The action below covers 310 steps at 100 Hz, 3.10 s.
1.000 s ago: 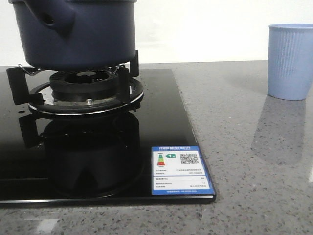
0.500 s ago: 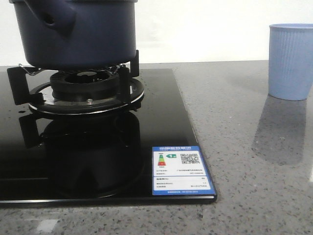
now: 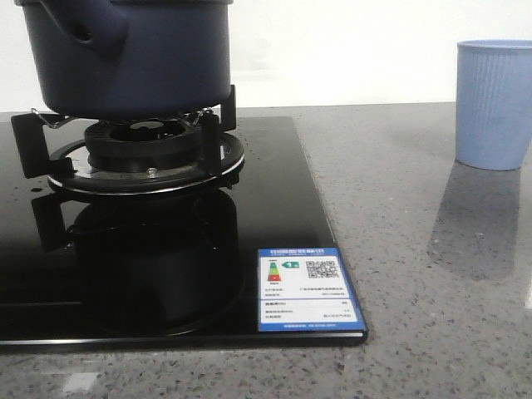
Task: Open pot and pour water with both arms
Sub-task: 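Grasp the blue knob and lift the glass lid off the pot with the left gripper, then reach the right gripper to the light blue cup and grasp it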
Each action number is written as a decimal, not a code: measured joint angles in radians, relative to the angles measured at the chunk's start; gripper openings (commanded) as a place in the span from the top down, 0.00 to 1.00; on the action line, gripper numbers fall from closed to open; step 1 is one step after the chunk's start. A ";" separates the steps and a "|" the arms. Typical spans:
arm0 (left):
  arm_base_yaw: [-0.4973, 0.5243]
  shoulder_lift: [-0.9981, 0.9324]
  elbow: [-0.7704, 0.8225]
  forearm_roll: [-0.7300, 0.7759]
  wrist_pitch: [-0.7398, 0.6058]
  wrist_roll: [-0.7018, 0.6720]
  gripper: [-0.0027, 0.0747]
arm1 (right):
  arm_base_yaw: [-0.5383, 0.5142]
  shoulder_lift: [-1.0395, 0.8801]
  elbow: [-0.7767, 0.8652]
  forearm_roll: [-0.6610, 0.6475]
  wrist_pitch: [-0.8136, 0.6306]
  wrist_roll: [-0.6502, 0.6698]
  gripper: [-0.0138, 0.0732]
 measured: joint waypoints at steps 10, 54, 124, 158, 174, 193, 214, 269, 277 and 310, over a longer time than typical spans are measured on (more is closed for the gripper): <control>-0.004 0.083 -0.056 -0.011 -0.005 0.022 0.23 | 0.000 0.000 0.000 0.000 0.000 0.000 0.30; -0.010 0.368 -0.270 -0.046 0.028 0.085 0.23 | 0.000 0.000 0.000 0.000 0.000 -0.001 0.30; -0.028 0.475 -0.337 -0.084 0.066 0.257 0.40 | 0.000 0.000 0.000 0.000 0.000 -0.001 0.30; -0.028 0.475 -0.337 -0.086 0.066 0.258 0.54 | 0.000 0.000 0.000 0.000 0.000 -0.002 0.30; -0.028 0.461 -0.337 -0.082 0.066 0.260 0.54 | 0.000 0.011 0.000 -0.010 0.000 -0.002 0.30; 0.016 0.395 -0.335 -0.090 0.072 0.260 0.54 | 0.000 0.087 0.000 -0.022 -0.070 -0.002 0.30; 0.125 0.327 -0.335 -0.130 0.072 0.262 0.54 | 0.000 0.229 0.000 -0.025 -0.227 -0.002 0.30; 0.251 0.252 -0.335 -0.178 0.078 0.264 0.51 | 0.000 0.625 0.000 -0.029 -0.645 -0.002 0.21; 0.251 0.252 -0.335 -0.180 0.080 0.264 0.50 | 0.000 0.645 0.000 -0.029 -0.654 -0.002 0.18; 0.251 0.252 -0.335 -0.180 0.084 0.264 0.50 | -0.028 0.682 0.000 -0.029 -0.715 -0.002 0.17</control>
